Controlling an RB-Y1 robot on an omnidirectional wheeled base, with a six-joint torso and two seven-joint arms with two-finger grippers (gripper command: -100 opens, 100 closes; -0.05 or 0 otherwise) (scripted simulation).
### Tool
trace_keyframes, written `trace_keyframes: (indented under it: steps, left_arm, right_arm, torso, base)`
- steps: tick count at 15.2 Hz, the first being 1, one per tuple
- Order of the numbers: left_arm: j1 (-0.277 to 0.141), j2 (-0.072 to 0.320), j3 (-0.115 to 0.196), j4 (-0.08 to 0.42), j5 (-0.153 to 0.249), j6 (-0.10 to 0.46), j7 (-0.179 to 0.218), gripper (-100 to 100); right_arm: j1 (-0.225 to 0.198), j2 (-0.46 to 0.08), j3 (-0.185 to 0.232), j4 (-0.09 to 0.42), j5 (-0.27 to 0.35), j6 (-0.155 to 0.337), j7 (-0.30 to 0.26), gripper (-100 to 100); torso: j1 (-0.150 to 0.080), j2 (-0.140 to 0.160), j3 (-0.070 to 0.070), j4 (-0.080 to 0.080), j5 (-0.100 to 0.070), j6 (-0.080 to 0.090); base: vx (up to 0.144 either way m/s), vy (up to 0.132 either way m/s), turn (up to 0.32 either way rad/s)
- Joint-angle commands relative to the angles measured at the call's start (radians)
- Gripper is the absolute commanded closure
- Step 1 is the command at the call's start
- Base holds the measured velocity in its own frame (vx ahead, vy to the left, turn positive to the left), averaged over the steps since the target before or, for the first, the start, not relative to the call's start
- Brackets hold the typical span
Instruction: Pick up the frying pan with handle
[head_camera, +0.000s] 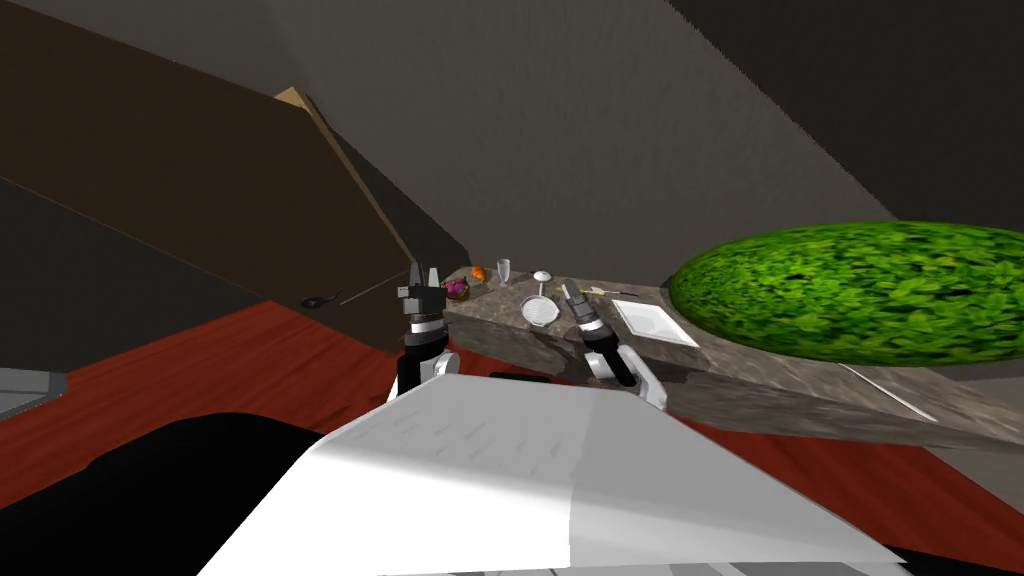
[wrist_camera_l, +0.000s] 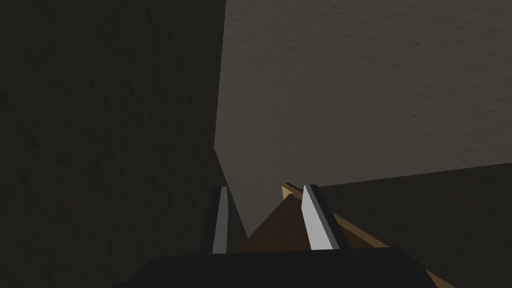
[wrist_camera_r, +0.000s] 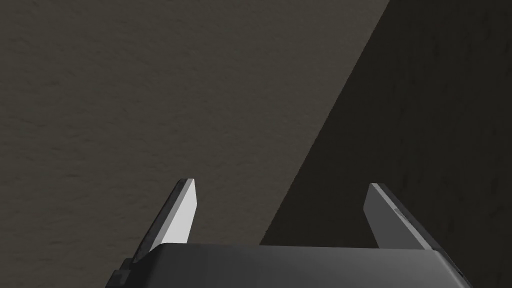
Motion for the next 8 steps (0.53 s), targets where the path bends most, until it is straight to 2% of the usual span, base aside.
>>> trace_keyframes:
  steps: [1, 2, 3, 4, 5, 6, 7, 8]
  left_arm:
    - [0.000, 0.000, 0.000, 0.000, 0.000, 0.000, 0.000, 0]
    - [0.000, 0.000, 0.000, 0.000, 0.000, 0.000, 0.000, 0]
    - [0.000, 0.000, 0.000, 0.000, 0.000, 0.000, 0.000, 0]
    - [0.000, 0.000, 0.000, 0.000, 0.000, 0.000, 0.000, 0]
    - [0.000, 0.000, 0.000, 0.000, 0.000, 0.000, 0.000, 0]
    - [0.000, 0.000, 0.000, 0.000, 0.000, 0.000, 0.000, 0]
    - [0.000, 0.000, 0.000, 0.000, 0.000, 0.000, 0.000, 0]
    - [0.000, 0.000, 0.000, 0.000, 0.000, 0.000, 0.000, 0]
  right_arm:
    - [-0.026, -0.047, 0.029, 0.020, 0.023, -0.020, -0.017, -100]
    - [-0.066, -0.070, 0.066, 0.050, 0.053, -0.039, -0.035, -100]
    - [-0.067, -0.090, 0.066, 0.050, 0.053, -0.039, -0.035, -100]
    - [-0.067, -0.094, 0.066, 0.050, 0.053, -0.039, -0.035, -100]
    - [-0.109, -0.128, 0.106, 0.082, 0.084, -0.059, -0.055, -100]
    - [-0.111, -0.142, 0.106, 0.082, 0.084, -0.059, -0.055, -100]
    - [-0.144, -0.169, 0.142, 0.114, 0.117, -0.079, -0.075, -100]
    - [-0.156, -0.191, 0.147, 0.114, 0.117, -0.079, -0.075, -100]
  torso:
    - [0.000, 0.000, 0.000, 0.000, 0.000, 0.000]
    - [0.000, 0.000, 0.000, 0.000, 0.000, 0.000]
    - [0.000, 0.000, 0.000, 0.000, 0.000, 0.000]
    - [0.000, 0.000, 0.000, 0.000, 0.000, 0.000]
    - [-0.001, 0.000, 0.000, 0.000, 0.000, 0.001]
    - [-0.001, 0.000, 0.000, 0.000, 0.000, 0.000]
    - [-0.001, 0.000, 0.000, 0.000, 0.000, 0.000]
    - [0.000, 0.000, 0.000, 0.000, 0.000, 0.000]
  base:
    - [-0.018, 0.022, 0.223]
    - [-0.013, 0.025, 0.358]
    - [-0.010, 0.020, 0.285]
    - [-0.006, 0.010, 0.059]
    - [-0.010, 0.017, 0.206]
    - [-0.011, 0.017, 0.245]
    - [-0.010, 0.023, 0.311]
    - [-0.008, 0.020, 0.259]
